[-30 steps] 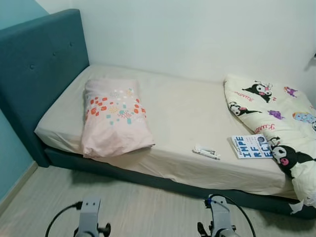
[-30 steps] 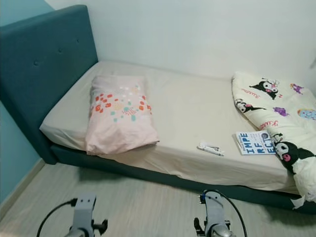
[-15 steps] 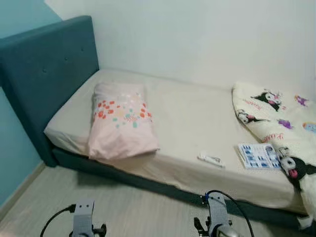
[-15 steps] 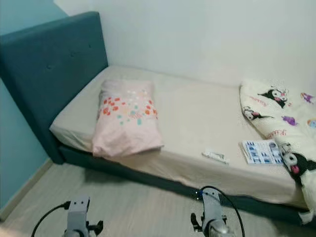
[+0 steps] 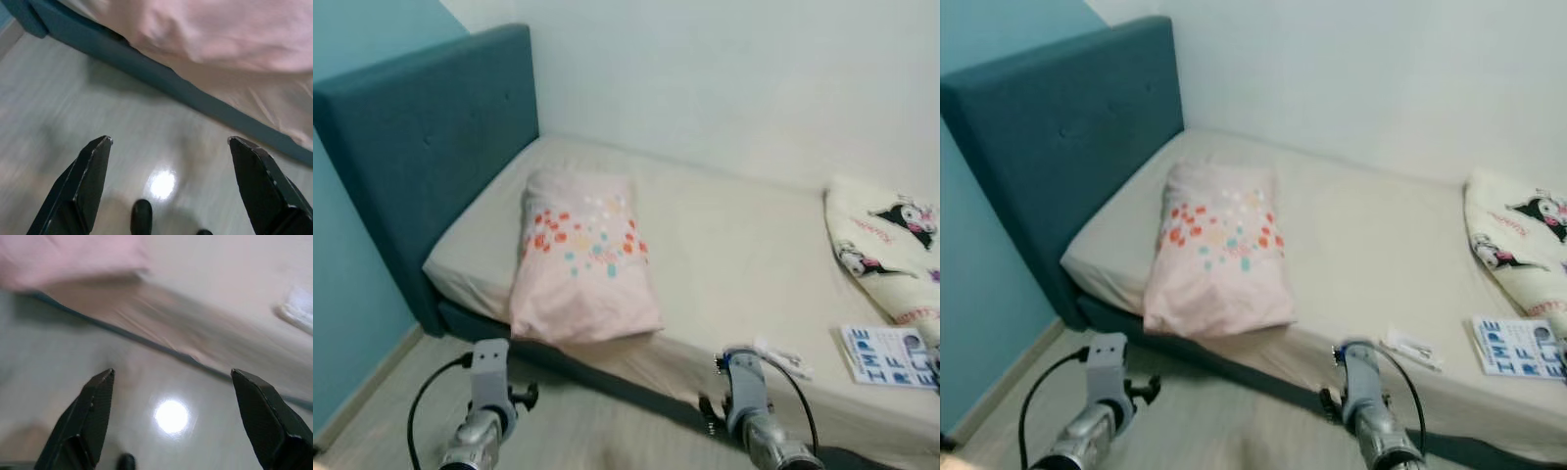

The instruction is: Clean up the room

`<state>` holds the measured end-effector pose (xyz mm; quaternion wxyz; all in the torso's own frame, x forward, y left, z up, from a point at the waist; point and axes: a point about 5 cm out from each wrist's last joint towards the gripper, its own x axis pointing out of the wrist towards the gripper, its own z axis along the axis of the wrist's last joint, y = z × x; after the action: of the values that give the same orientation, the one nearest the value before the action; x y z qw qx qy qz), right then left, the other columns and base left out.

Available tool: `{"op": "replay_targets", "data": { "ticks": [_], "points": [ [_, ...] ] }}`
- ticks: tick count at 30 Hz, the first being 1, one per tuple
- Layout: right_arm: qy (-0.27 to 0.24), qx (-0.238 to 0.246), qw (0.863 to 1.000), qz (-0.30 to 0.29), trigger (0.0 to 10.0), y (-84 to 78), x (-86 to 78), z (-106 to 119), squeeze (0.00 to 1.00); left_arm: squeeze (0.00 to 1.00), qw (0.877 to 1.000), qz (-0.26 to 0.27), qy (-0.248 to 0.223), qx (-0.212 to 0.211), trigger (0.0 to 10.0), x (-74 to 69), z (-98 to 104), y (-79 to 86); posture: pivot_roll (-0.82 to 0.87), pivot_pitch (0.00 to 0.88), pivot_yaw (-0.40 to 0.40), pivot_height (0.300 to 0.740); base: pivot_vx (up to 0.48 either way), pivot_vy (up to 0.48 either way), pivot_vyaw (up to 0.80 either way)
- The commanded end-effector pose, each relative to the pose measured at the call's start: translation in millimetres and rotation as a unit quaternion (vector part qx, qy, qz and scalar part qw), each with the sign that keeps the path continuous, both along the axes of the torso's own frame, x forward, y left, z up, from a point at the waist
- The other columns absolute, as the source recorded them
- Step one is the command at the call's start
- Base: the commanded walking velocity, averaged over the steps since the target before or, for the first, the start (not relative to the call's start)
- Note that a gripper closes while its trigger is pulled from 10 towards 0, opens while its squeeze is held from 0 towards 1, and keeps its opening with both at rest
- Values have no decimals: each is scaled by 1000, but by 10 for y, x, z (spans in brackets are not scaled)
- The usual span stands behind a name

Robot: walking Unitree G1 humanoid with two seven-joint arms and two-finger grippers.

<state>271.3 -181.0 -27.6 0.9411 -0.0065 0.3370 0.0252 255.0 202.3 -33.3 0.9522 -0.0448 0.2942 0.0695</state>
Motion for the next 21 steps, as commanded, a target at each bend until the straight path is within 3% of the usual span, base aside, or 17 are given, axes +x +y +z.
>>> {"op": "replay_targets", "data": {
  "ticks": [1, 3, 8, 13, 17, 21],
  "points": [
    [-7, 5, 1000, -18, 10000, -85, 19, 29, 0, 0, 1000, -1, -19, -6, 10000, 84, 67, -18, -39, 0, -73, 740, 405, 0, 0],
    [-21, 7, 1000, -20, 10000, -90, 77, 82, 0, 0, 1000, 1, -30, -7, 10000, 130, 110, -11, -39, 0, -73, 740, 405, 0, 0],
    [-82, 19, 996, -22, 10000, -108, 341, 350, 0, 0, 994, 1, -104, -23, 10000, 407, 395, 7, -41, 0, -71, 740, 406, 0, 0],
    [-98, 21, 995, -22, 10000, -116, 408, 427, 0, 0, 991, -3, -131, -30, 10000, 501, 503, -6, -42, 0, -74, 740, 408, 0, 0],
    [-111, 21, 993, -21, 10000, -120, 466, 495, 0, 0, 985, -12, -169, -29, 10000, 643, 677, -37, -46, 0, -72, 740, 402, 0, -759],
    [-117, 23, 993, -22, 10000, -120, 473, 507, 0, 0, 984, -12, -179, -23, 10000, 683, 730, -36, -49, 0, -68, 740, 403, 0, 0]
  ]
}}
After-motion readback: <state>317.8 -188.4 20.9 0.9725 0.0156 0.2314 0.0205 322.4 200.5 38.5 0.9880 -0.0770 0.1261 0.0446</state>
